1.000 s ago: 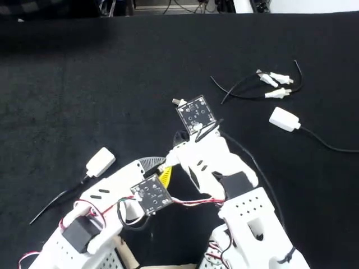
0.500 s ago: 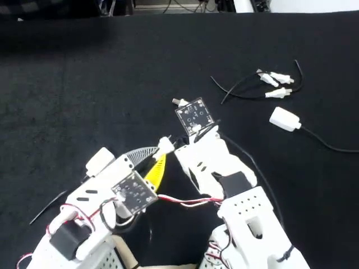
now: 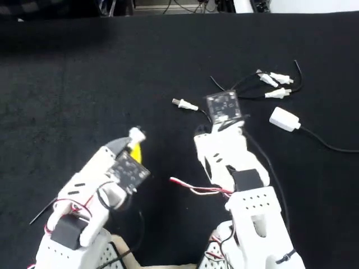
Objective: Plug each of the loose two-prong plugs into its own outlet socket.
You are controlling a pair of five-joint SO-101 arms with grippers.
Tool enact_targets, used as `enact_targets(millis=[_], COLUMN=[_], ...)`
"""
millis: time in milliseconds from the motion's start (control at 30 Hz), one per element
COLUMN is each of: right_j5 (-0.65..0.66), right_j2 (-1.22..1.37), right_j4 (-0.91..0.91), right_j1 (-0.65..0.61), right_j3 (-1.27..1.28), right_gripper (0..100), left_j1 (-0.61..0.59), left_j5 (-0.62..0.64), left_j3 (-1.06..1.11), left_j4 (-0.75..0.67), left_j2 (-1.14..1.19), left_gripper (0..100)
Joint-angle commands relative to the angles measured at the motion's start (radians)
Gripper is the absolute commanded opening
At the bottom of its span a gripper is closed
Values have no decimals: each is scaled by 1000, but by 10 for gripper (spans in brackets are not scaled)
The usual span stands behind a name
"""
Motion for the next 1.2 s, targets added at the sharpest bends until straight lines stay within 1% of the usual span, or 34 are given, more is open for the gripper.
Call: enact_targets(millis=[0,67,133,300,467,600,700,767,867,967,1033,1167], right_j5=[-87,-94,-97,-100,-101,-101,-101,-101,-101,-101,-101,-101], right_j2=[-10,-10,-10,-10,-12,-12,-12,-12,-12,-12,-12,-12], right_j4=[-15,-25,-60,-86,-92,-92,-92,-92,-94,-94,-94,-95], right_j1=[26,25,25,25,21,21,21,21,21,20,20,20], right_j3=[2,16,33,50,68,70,70,70,70,71,71,71], right_gripper=[225,304,346,350,350,350,350,350,350,350,350,350], left_j1=[-79,-79,-85,-84,-84,-82,-99,-133,-220,-297,-337,-375], left_j5=[44,48,46,48,40,-91,-181,-204,-221,-298,-322,-327], left_j3=[-65,-90,-127,-305,-539,-716,-814,-852,-883,-883,-878,-852], left_j4=[60,124,170,245,290,361,408,400,354,324,298,249], left_j2=[12,49,114,367,707,974,1123,1192,1252,1286,1306,1358], left_gripper=[27,27,27,27,28,28,28,28,28,28,28,28])
